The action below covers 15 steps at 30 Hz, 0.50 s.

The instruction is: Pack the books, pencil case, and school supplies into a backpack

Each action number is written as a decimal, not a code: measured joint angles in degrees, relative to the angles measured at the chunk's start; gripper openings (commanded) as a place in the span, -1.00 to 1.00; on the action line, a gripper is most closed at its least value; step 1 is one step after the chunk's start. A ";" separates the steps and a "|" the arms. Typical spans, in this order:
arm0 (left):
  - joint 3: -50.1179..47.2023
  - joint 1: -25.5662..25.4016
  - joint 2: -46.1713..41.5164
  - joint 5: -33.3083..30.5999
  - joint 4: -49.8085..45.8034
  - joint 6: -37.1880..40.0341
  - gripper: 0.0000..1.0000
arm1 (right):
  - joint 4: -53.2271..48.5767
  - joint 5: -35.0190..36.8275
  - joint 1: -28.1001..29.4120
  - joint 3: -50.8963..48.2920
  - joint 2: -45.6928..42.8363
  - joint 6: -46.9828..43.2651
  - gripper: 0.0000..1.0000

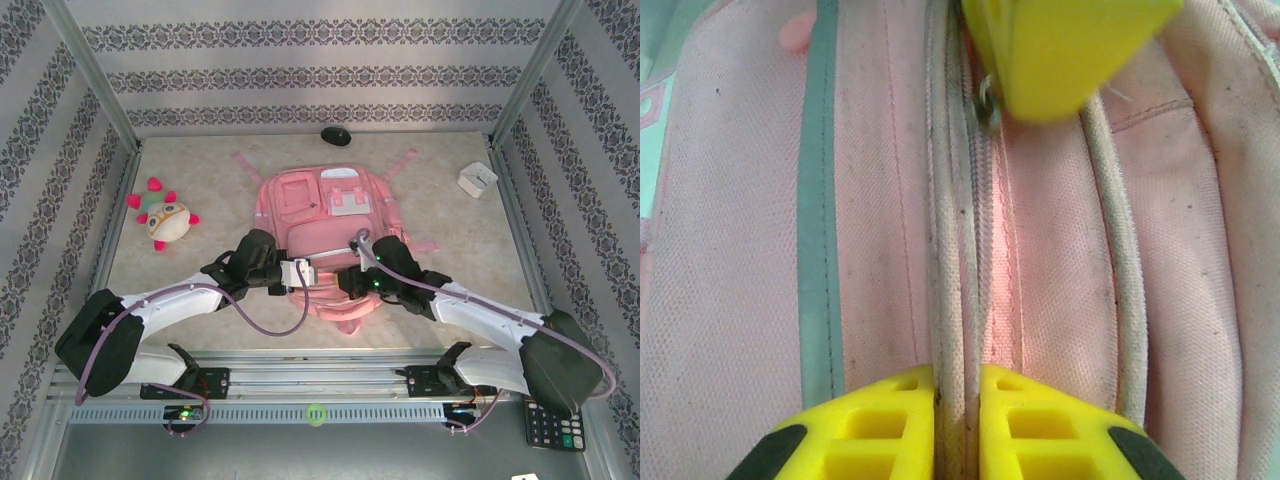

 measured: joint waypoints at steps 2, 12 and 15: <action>0.00 0.09 -0.11 0.22 0.00 -0.04 -0.75 | -1.86 0.22 -0.81 -0.44 -1.99 -0.59 -1.00; -0.02 0.72 -0.44 2.16 -0.04 -2.82 -0.75 | -2.93 1.66 1.27 -0.66 -0.26 -1.75 -0.62; -0.04 0.79 -0.44 2.60 -0.04 -3.54 -0.75 | -3.76 2.91 1.62 -0.26 0.81 -2.40 -0.55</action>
